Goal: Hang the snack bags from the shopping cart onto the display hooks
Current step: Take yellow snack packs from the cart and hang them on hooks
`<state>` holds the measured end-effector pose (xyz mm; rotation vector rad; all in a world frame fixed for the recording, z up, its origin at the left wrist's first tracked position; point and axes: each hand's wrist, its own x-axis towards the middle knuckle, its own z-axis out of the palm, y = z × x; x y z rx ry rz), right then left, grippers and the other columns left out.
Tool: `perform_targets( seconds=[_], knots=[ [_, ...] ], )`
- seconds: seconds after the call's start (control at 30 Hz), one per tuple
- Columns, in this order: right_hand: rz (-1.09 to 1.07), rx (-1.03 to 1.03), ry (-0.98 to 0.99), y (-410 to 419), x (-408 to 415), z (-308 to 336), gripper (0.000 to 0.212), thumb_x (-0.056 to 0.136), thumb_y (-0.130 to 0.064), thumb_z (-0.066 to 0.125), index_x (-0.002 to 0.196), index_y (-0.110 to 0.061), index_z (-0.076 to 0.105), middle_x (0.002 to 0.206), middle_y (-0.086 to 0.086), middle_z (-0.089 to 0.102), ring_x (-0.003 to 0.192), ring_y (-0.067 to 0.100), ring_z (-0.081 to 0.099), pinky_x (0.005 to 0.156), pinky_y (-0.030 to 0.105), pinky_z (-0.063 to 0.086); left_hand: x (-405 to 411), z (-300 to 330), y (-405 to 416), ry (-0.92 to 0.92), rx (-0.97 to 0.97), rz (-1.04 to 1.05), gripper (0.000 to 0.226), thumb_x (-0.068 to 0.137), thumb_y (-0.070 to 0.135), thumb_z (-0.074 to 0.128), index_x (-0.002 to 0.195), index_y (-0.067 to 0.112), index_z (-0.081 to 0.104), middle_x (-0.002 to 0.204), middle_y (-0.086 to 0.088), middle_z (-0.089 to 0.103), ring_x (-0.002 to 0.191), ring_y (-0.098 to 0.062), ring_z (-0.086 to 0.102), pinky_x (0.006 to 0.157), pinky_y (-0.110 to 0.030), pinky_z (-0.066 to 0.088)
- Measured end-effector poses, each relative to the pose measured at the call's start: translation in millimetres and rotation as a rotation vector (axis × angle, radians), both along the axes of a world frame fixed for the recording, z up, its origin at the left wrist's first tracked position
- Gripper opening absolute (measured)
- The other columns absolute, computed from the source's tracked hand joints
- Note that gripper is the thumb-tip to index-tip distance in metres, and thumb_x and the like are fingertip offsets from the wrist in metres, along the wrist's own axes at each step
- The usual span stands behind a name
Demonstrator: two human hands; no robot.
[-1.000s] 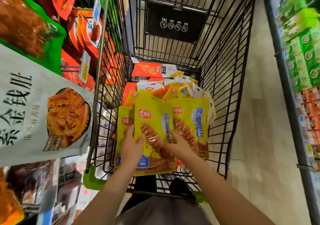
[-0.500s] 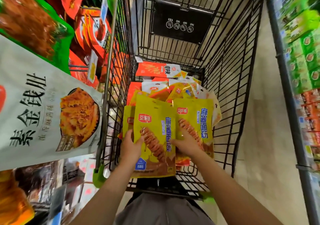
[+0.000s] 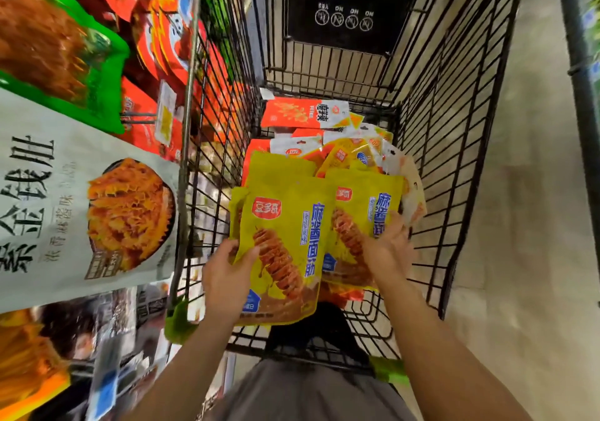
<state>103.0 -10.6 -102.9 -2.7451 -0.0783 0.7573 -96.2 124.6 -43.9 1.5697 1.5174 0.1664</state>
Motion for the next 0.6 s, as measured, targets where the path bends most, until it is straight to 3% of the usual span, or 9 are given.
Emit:
perform_targets(
  seconds=[0.13,0.27,0.33,0.37,0.43,0.5,0.6],
  knots=[
    [-0.113,0.108,0.138,11.5,-9.7,7.6,0.078,0.079,-0.041,0.069,0.144,-0.02,0.03,0.135,0.014,0.049,0.12,0.036,0.051,0.097,0.047,0.044,-0.6,18.6,2.4,-0.046,0.035,0.051,0.014,0.088,0.026,0.068,0.086,0.029,0.054,0.082,0.016,0.058,0.077,-0.017,0.058,0.072,-0.041,0.051],
    [-0.18,0.21,0.403,26.9,-11.5,10.2,0.059,0.092,-0.024,0.06,0.144,-0.018,0.033,0.126,0.001,0.053,0.12,0.034,0.053,0.082,0.033,0.046,-7.0,13.6,-0.4,-0.052,0.03,0.068,0.012,0.09,0.022,0.064,0.089,0.03,0.057,0.091,-0.001,0.065,0.079,-0.028,0.06,0.075,-0.049,0.052],
    [-0.144,0.192,0.465,41.9,-19.0,2.3,0.077,0.085,-0.045,0.063,0.149,-0.019,0.028,0.134,0.007,0.053,0.12,0.033,0.053,0.09,0.029,0.045,-6.6,4.4,-4.5,-0.01,0.046,0.07,0.007,0.092,0.02,0.062,0.097,0.022,0.058,0.098,-0.006,0.064,0.089,-0.031,0.058,0.078,-0.039,0.045],
    [-0.133,0.146,0.497,47.5,-20.9,-0.9,0.085,0.08,-0.059,0.06,0.149,-0.022,0.028,0.138,0.009,0.052,0.12,0.032,0.053,0.098,0.035,0.044,-4.4,1.1,-7.2,0.0,0.055,0.076,0.008,0.093,0.018,0.061,0.099,0.017,0.056,0.099,-0.007,0.062,0.091,-0.029,0.056,0.076,-0.033,0.039],
    [-0.115,0.091,0.456,45.1,-18.5,-20.1,0.093,0.078,-0.063,0.062,0.151,-0.023,0.023,0.147,0.012,0.042,0.128,0.032,0.046,0.107,0.046,0.038,-0.9,-5.2,-10.8,-0.003,0.044,0.101,0.011,0.094,0.015,0.058,0.104,0.013,0.055,0.097,-0.004,0.058,0.091,-0.024,0.053,0.075,-0.028,0.033],
    [-0.121,0.121,0.357,35.8,-10.9,-23.7,0.11,0.07,-0.065,0.07,0.154,-0.024,0.012,0.154,0.011,0.03,0.138,0.033,0.034,0.111,0.05,0.03,0.6,-11.4,-9.9,0.012,0.023,0.14,0.02,0.096,0.018,0.056,0.113,0.008,0.053,0.103,-0.006,0.059,0.093,-0.026,0.054,0.079,-0.033,0.038],
    [-0.048,0.145,0.335,22.4,-10.5,-26.2,0.117,0.056,-0.085,0.059,0.152,-0.032,0.016,0.151,0.01,0.038,0.134,0.034,0.041,0.107,0.049,0.036,-5.2,-20.4,-6.0,0.055,0.028,0.13,0.022,0.097,0.022,0.053,0.113,0.007,0.053,0.106,-0.019,0.062,0.088,-0.034,0.056,0.077,-0.041,0.043]
  ],
)
